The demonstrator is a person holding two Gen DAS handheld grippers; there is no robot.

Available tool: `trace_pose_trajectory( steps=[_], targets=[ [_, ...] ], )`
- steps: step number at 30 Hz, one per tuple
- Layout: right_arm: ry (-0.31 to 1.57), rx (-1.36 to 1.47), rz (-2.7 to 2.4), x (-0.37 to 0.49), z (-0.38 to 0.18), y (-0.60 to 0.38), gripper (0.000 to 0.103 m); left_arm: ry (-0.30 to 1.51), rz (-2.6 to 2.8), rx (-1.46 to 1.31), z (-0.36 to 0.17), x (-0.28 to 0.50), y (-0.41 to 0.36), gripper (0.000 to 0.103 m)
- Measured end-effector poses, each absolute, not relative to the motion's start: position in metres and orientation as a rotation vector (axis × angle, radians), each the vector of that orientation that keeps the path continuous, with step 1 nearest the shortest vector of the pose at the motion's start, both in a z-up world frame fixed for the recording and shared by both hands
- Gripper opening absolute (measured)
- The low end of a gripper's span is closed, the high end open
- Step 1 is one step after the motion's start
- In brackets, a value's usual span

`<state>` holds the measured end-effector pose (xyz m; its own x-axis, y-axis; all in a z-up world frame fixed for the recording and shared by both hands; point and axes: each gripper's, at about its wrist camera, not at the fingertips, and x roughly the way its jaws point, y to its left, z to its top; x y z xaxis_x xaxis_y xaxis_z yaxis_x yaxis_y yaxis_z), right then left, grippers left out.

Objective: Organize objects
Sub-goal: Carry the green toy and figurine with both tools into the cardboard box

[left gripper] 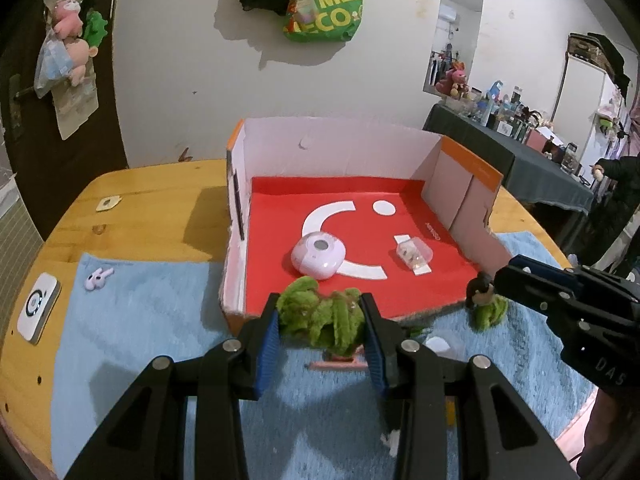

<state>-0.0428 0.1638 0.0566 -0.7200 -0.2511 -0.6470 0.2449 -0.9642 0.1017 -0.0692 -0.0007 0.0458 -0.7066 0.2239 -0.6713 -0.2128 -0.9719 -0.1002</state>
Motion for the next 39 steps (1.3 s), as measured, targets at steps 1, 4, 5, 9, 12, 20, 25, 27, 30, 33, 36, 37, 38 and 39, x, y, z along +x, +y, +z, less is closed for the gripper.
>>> trace_pose_trajectory(
  steps=[1, 4, 5, 9, 12, 20, 25, 27, 30, 33, 36, 37, 38, 39],
  targets=[
    [-0.014, 1.013, -2.688, -0.045, 0.057, 0.164, 0.02, -0.021, 2.701, -1.065, 0.047, -0.072, 0.0, 0.04],
    [-0.019, 1.014, -2.684, -0.053, 0.059, 0.164, 0.02, -0.02, 2.696, -1.067, 0.048, -0.08, 0.002, 0.04],
    [-0.02, 1.016, -2.682, -0.056, 0.059, 0.164, 0.02, -0.02, 2.694, -1.068, 0.048, -0.083, 0.003, 0.04],
    [-0.033, 1.027, -2.673, -0.068, 0.059, 0.165, 0.02, -0.019, 2.677, -1.085, 0.046, -0.097, 0.006, 0.04],
    [-0.045, 1.042, -2.666, -0.078, 0.056, 0.166, 0.02, -0.019, 2.665, -1.096, 0.044, -0.106, 0.008, 0.04],
    [-0.066, 1.1, -2.649, -0.104, 0.043, 0.168, 0.02, -0.006, 2.617, -1.156, 0.031, -0.129, 0.015, 0.04],
    [-0.075, 1.157, -2.633, -0.116, 0.028, 0.17, 0.02, -0.009, 2.568, -1.224, 0.015, -0.139, 0.019, 0.04],
    [-0.081, 1.178, -2.631, -0.119, 0.024, 0.172, 0.02, -0.014, 2.548, -1.245, 0.01, -0.142, 0.019, 0.04],
    [-0.077, 1.203, -2.63, -0.121, 0.019, 0.174, 0.02, -0.019, 2.522, -1.274, 0.004, -0.144, 0.021, 0.04],
    [-0.074, 1.227, -2.623, -0.122, 0.015, 0.175, 0.02, -0.005, 2.51, -1.295, 0.0, -0.145, 0.023, 0.04],
    [-0.069, 1.235, -2.619, -0.122, 0.014, 0.176, 0.02, 0.003, 2.509, -1.297, -0.001, -0.145, 0.024, 0.04],
    [-0.065, 1.236, -2.619, -0.122, 0.014, 0.175, 0.02, 0.001, 2.507, -1.3, -0.001, -0.146, 0.024, 0.04],
    [-0.058, 1.24, -2.617, -0.122, 0.014, 0.175, 0.02, 0.001, 2.505, -1.303, -0.001, -0.146, 0.024, 0.04],
    [-0.051, 1.244, -2.616, -0.122, 0.013, 0.174, 0.02, 0.002, 2.505, -1.308, -0.001, -0.147, 0.024, 0.04]
  ],
)
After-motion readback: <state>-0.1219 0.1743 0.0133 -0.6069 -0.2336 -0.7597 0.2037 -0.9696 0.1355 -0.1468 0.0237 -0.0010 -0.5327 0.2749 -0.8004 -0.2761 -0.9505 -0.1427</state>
